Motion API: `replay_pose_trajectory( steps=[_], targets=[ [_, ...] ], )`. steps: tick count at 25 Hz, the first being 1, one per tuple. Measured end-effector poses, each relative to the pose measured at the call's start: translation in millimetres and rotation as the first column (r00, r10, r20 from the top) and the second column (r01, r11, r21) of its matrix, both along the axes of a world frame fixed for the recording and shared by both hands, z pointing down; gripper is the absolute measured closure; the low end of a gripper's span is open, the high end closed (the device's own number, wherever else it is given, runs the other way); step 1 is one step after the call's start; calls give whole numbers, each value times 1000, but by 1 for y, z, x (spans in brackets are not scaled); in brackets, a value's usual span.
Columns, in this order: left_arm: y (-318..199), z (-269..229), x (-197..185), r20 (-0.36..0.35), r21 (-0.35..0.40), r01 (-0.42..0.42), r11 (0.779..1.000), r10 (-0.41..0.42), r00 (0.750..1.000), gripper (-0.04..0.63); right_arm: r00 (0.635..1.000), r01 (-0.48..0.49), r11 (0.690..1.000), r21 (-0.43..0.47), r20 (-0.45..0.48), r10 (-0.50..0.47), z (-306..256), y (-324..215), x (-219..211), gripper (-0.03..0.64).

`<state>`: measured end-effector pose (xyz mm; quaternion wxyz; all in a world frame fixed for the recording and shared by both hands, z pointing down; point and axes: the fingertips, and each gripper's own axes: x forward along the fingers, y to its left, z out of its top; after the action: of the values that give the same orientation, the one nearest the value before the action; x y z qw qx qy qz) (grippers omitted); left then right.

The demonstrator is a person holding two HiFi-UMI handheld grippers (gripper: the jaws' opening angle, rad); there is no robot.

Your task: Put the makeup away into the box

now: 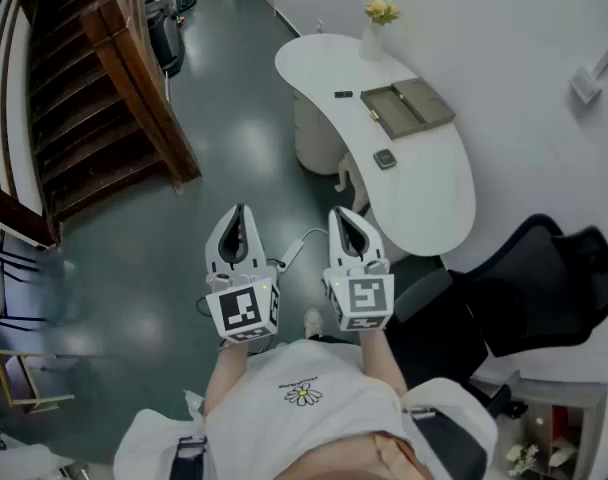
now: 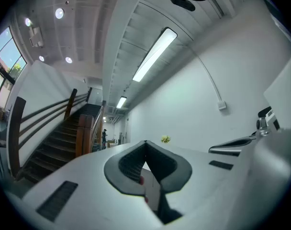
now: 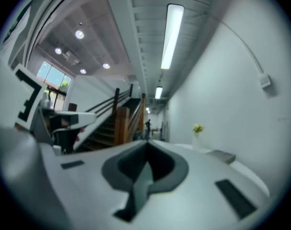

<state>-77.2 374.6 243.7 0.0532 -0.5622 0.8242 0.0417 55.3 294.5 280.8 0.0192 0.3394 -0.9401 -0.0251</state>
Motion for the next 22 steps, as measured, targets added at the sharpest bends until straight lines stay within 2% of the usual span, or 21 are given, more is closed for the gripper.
replay_pose_trajectory(
  steps=[9, 17, 22],
  targets=[
    [3, -1, 7, 39, -3, -9, 1000, 9, 999, 575, 1000, -9, 1000, -20, 15, 10, 1, 3, 9, 588],
    [0, 2, 15, 34, -12, -25, 1000, 26, 999, 575, 997, 17, 998, -60, 70, -13, 0, 3, 13, 588],
    [-10, 11, 19, 25, -41, -36, 999, 37, 999, 575, 999, 10, 997, -79, 52, -6, 7, -3, 16, 588]
  ],
)
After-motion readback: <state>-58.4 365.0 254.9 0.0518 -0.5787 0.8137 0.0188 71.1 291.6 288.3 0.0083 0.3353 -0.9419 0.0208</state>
